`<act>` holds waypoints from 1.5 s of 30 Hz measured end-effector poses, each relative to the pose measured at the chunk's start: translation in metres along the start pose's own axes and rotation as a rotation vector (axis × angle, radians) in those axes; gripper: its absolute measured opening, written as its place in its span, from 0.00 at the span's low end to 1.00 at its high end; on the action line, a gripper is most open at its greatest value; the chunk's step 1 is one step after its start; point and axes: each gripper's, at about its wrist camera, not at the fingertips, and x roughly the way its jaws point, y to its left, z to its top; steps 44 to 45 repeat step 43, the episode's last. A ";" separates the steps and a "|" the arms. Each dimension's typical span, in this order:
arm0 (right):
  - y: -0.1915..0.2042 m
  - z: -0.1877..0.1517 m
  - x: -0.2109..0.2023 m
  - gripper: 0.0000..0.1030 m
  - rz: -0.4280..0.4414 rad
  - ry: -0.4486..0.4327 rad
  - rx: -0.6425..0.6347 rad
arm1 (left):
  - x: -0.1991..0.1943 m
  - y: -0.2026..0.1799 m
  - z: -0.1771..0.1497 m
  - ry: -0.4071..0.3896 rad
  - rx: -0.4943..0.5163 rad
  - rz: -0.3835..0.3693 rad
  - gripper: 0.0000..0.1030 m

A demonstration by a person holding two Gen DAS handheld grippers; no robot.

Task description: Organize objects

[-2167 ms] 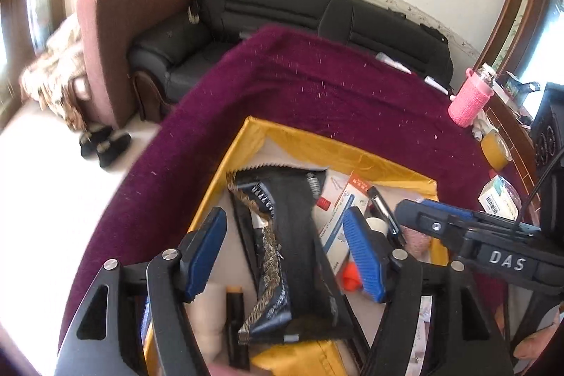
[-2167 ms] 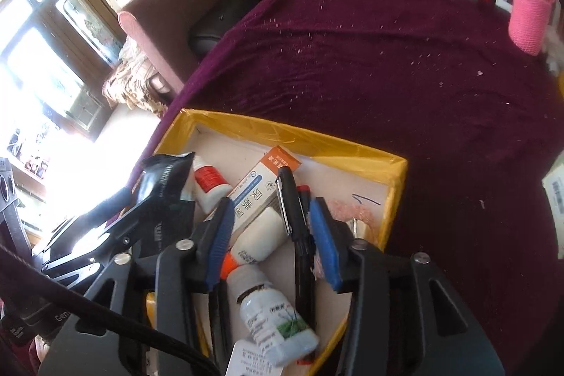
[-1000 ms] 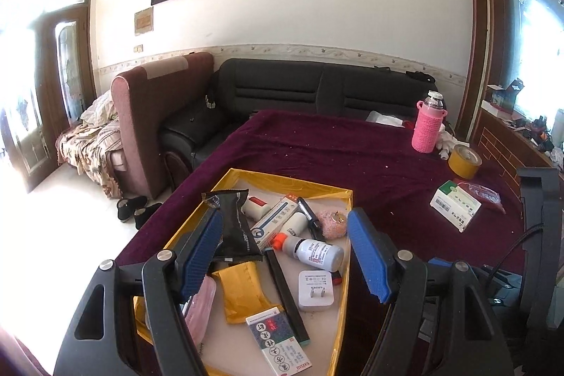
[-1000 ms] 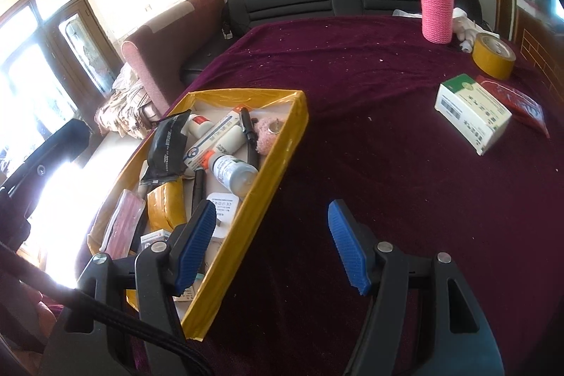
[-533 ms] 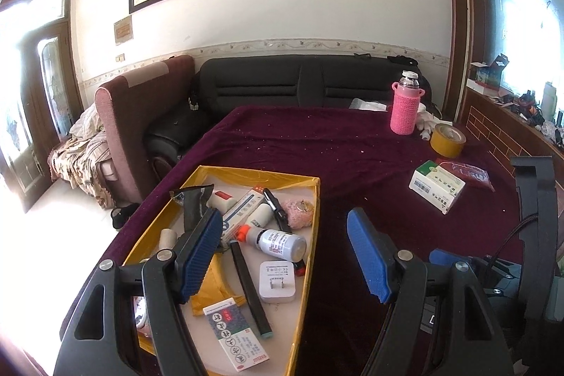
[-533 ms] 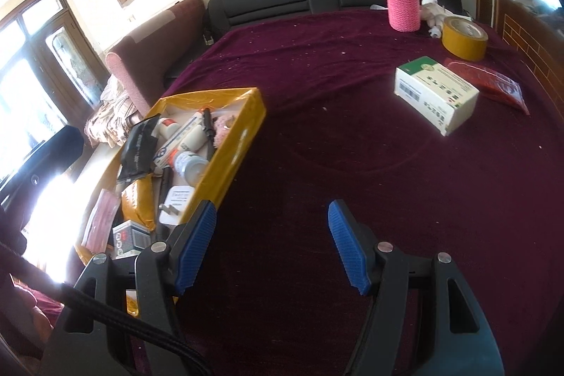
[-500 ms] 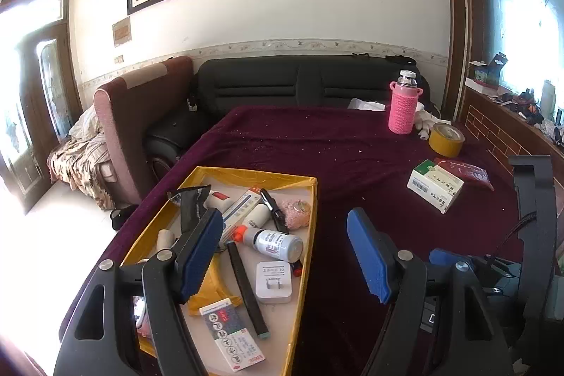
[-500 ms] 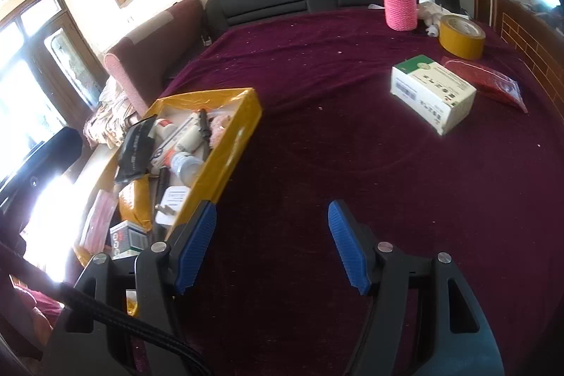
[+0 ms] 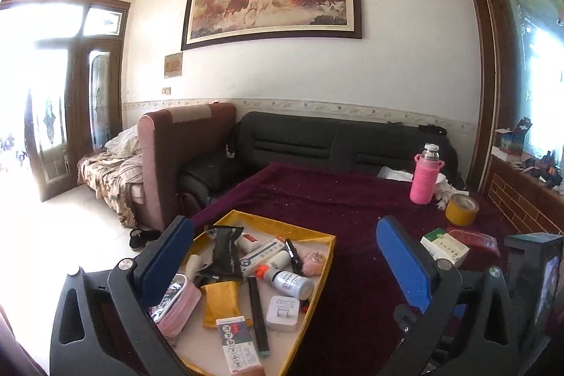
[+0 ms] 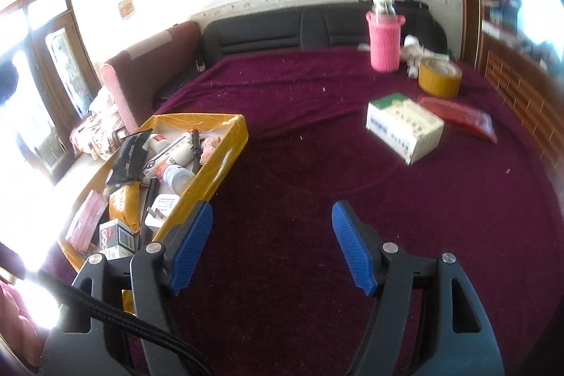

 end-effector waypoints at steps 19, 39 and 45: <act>0.077 -0.028 0.008 0.69 -0.087 0.031 -0.168 | 0.037 0.076 -0.037 0.166 -0.150 0.028 0.99; 0.159 -0.006 0.026 0.69 -0.100 0.096 -0.292 | 0.057 0.120 -0.058 0.261 -0.219 0.039 0.99; 0.163 0.000 0.029 0.69 -0.105 0.086 -0.311 | 0.057 0.119 -0.059 0.268 -0.214 0.056 0.99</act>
